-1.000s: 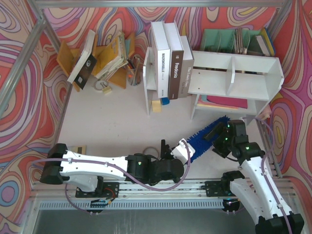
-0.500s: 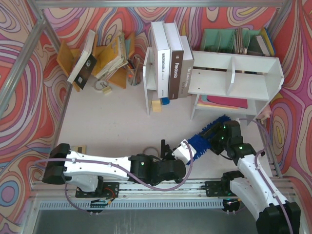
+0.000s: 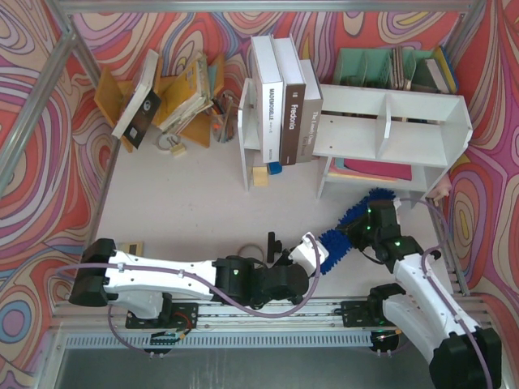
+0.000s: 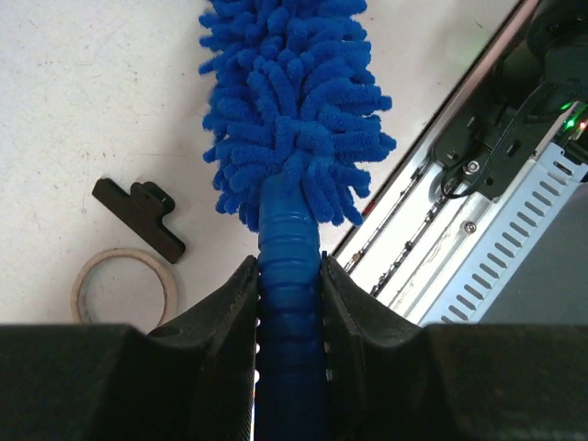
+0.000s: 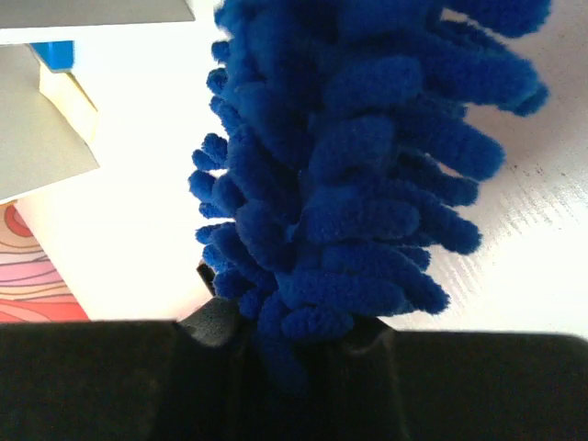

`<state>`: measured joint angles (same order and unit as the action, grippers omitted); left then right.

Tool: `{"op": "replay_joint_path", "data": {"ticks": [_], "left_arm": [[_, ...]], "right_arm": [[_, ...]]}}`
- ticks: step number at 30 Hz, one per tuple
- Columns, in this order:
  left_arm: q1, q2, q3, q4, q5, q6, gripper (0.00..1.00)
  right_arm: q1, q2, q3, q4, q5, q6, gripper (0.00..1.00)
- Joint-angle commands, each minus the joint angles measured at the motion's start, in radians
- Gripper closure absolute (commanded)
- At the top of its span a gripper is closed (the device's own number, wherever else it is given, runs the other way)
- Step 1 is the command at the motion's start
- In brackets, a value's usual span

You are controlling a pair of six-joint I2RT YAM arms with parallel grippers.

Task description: Dust the bookshelf with a duster

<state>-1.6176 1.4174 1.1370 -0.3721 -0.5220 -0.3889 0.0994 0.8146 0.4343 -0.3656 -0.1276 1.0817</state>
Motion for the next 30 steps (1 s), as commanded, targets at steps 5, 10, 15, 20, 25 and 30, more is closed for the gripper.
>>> {"op": "replay_joint_path", "data": {"ticks": [5, 10, 15, 20, 25, 30], "left_arm": [[0.035, 0.0, 0.011, -0.095, 0.098, -0.009, 0.53], [0.091, 0.03, 0.026, -0.111, 0.25, -0.016, 0.26], [0.123, 0.088, 0.056, -0.126, 0.3, -0.014, 0.22], [0.149, 0.146, 0.084, -0.139, 0.359, -0.012, 0.35], [0.151, 0.192, 0.113, -0.163, 0.366, -0.006, 0.59], [0.151, 0.195, 0.112, -0.168, 0.361, -0.014, 0.86]], "right_arm": [[0.013, -0.138, 0.069, -0.149, 0.063, -0.001, 0.87], [0.014, -0.209, 0.083, -0.181, 0.053, 0.049, 0.91], [0.015, -0.232, 0.117, -0.21, 0.045, 0.079, 0.95], [0.016, -0.248, 0.16, -0.233, 0.059, 0.073, 0.95], [0.016, -0.252, 0.169, -0.241, 0.072, 0.072, 0.96], [0.016, -0.269, 0.178, -0.251, 0.086, 0.073, 0.95]]}}
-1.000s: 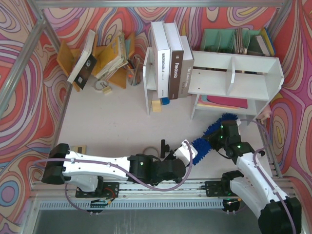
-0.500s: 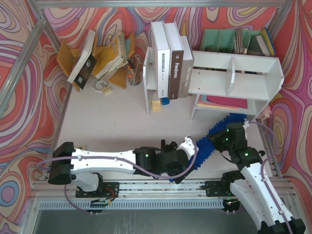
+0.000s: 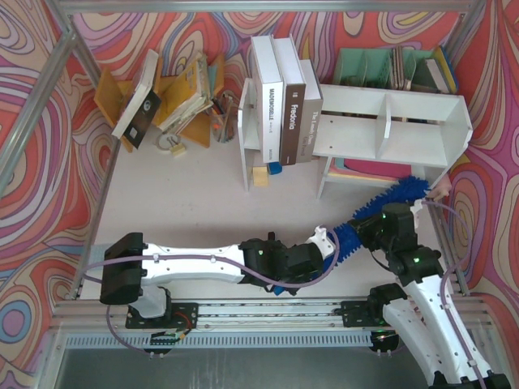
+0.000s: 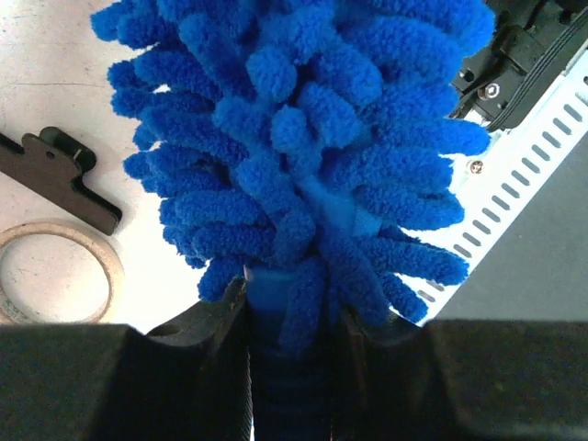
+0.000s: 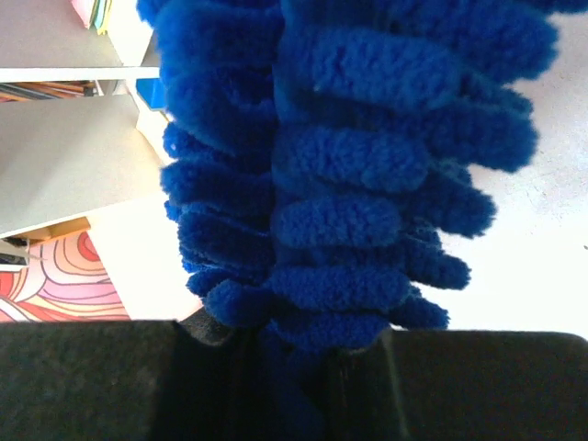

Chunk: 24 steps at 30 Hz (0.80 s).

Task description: Dust the bookshelf with a duster

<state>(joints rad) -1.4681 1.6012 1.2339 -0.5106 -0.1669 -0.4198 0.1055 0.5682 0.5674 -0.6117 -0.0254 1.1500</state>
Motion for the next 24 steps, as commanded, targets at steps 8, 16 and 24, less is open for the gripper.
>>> {"op": "replay_joint_path", "data": {"ticks": [8, 16, 24], "left_arm": [[-0.002, -0.028, 0.029, -0.044, -0.047, 0.017, 1.0], [-0.082, -0.068, 0.071, -0.078, -0.189, 0.068, 1.0], [-0.118, -0.131, 0.07, -0.126, -0.226, 0.049, 1.0]], "right_arm": [[0.01, -0.025, 0.157, -0.078, 0.052, -0.06, 0.59], [0.008, -0.004, 0.294, -0.163, 0.136, -0.157, 0.21], [0.009, 0.026, 0.541, -0.271, 0.257, -0.288, 0.15]]}}
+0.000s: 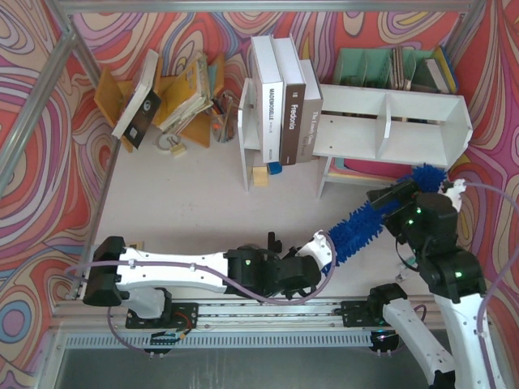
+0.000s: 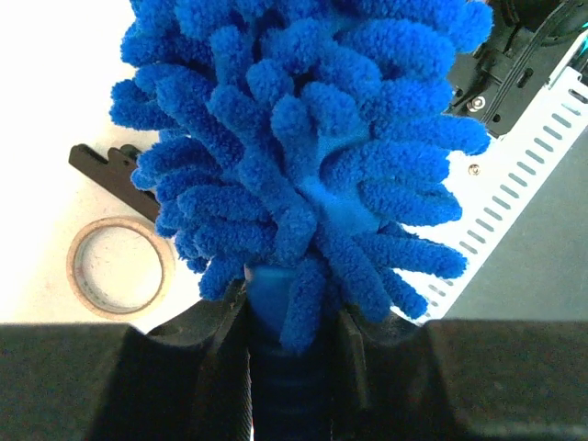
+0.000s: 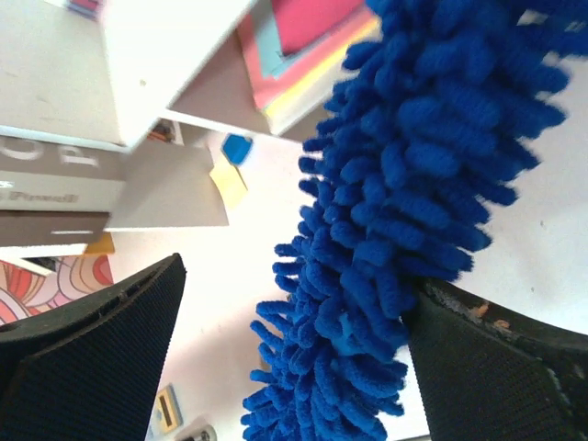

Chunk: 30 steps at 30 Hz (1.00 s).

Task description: Dust the bookshelf with a duster

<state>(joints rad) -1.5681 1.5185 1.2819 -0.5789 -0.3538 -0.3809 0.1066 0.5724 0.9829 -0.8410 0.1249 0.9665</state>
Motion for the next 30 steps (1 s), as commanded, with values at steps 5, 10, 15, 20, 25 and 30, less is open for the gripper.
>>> {"op": "replay_joint_path", "data": {"ticks": [5, 10, 15, 20, 25, 30], "left_arm": [[-0.03, -0.102, 0.034, -0.1, -0.083, -0.03, 1.0], [-0.03, -0.088, 0.098, -0.102, -0.116, -0.07, 1.0], [-0.03, 0.012, 0.226, -0.129, -0.18, -0.09, 1.0], [-0.028, 0.113, 0.377, -0.148, -0.229, -0.115, 1.0], [0.022, 0.259, 0.527, -0.214, -0.203, -0.19, 1.0], [0.061, 0.428, 0.664, -0.26, -0.138, -0.246, 1.0]], "right_arm": [[0.008, 0.119, 0.36, -0.121, 0.172, -0.216, 0.13], [0.009, 0.195, 0.562, -0.178, 0.257, -0.305, 0.12], [0.009, 0.293, 0.744, -0.247, 0.305, -0.356, 0.12], [0.009, 0.305, 0.795, -0.253, 0.376, -0.376, 0.12], [0.008, 0.299, 0.805, -0.25, 0.41, -0.373, 0.11], [0.009, 0.303, 0.775, -0.251, 0.407, -0.363, 0.1]]}}
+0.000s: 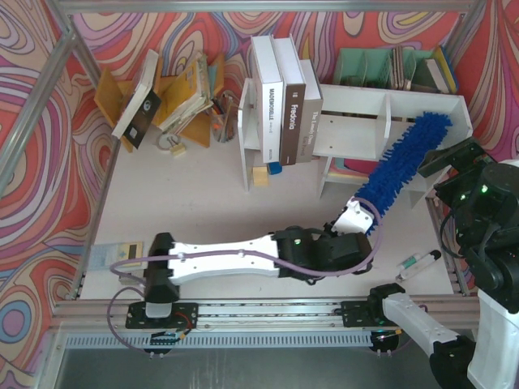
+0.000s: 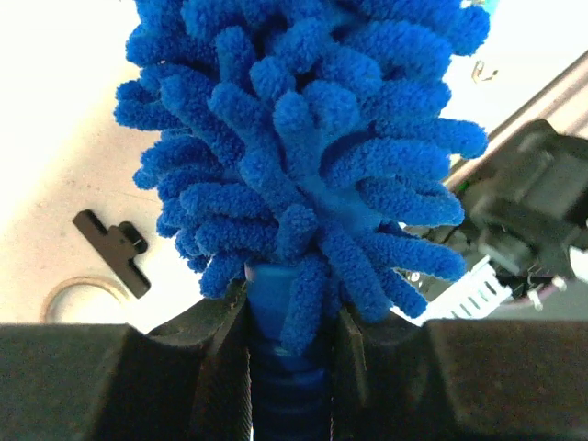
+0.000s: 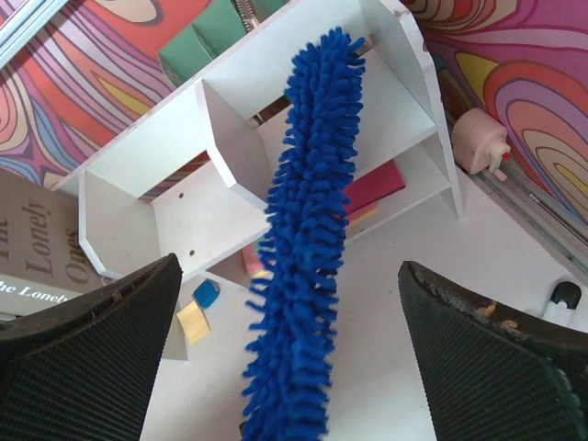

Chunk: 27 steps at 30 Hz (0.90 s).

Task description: Dust the bookshelf with a duster

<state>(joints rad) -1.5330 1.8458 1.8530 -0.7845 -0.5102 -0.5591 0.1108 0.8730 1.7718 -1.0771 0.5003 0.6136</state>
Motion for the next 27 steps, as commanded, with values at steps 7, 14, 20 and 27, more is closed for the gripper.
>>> {"op": "replay_joint_path", "data": {"ticks": [7, 14, 20, 27], "left_arm": [[0.027, 0.211, 0.198, -0.063, 0.099, -0.017, 1.0], [0.011, 0.213, 0.278, -0.06, 0.098, 0.03, 1.0], [-0.001, 0.262, 0.361, -0.075, 0.108, 0.049, 1.0], [0.019, 0.189, 0.305, 0.012, 0.015, 0.037, 1.0]], "right_arm": [[0.005, -0.016, -0.092, 0.001, 0.013, 0.007, 0.1], [0.005, -0.043, -0.078, 0.013, 0.036, 0.009, 0.1], [0.005, -0.049, -0.047, 0.001, 0.05, 0.014, 0.1], [0.005, -0.098, -0.084, 0.035, 0.045, 0.024, 0.1]]}}
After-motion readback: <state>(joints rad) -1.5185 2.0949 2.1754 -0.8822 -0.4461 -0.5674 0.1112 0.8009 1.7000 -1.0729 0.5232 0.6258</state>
